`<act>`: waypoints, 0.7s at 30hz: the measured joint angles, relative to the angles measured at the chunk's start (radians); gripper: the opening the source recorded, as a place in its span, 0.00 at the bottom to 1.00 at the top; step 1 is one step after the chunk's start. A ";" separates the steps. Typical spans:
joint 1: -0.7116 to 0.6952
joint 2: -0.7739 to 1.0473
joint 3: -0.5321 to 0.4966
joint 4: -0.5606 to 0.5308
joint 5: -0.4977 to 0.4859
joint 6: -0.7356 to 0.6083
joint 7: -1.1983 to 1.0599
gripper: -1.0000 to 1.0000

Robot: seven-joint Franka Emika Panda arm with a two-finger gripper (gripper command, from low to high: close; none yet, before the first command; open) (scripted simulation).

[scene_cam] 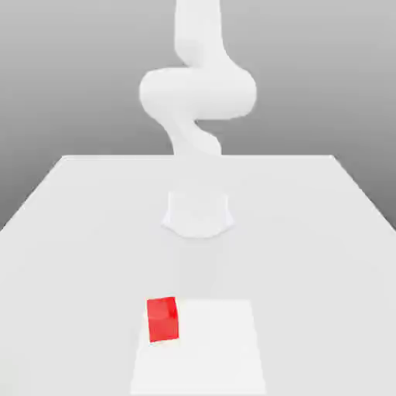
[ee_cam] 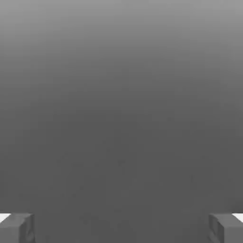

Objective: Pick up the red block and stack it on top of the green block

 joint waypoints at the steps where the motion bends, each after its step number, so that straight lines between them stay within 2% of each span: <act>1: -0.003 0.039 -0.003 -0.024 -0.009 0.024 -0.011 0.50; 13: -0.028 0.489 -0.083 -0.298 -0.058 0.298 -0.174 0.50; 18: -0.034 0.670 -0.113 -0.410 -0.006 0.410 -0.292 0.50; 21: -0.040 0.779 -0.102 -0.426 0.043 0.493 -0.346 0.50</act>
